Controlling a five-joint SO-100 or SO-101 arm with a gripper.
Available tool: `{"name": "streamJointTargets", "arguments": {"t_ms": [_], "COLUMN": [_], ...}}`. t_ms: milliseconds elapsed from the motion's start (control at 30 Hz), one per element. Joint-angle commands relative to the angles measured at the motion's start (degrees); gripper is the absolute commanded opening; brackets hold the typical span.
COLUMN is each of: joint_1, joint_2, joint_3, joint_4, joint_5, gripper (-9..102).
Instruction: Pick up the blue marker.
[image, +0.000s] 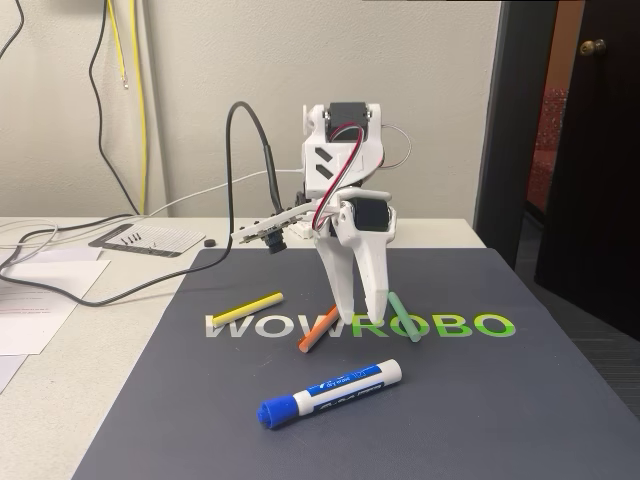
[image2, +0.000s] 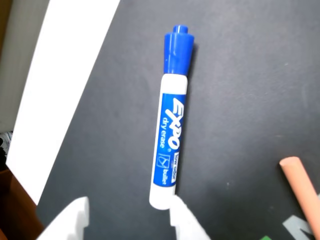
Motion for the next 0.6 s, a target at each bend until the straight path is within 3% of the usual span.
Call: {"name": "streamJointTargets", "arguments": {"t_ms": [0, 567], "joint_1": [0.00, 1.93], "joint_2": [0.09, -4.22], "joint_3": [-0.97, -0.97], "joint_4": [-1.32, -5.19], "joint_5": [-1.05, -5.98], "gripper": [24, 24]}}
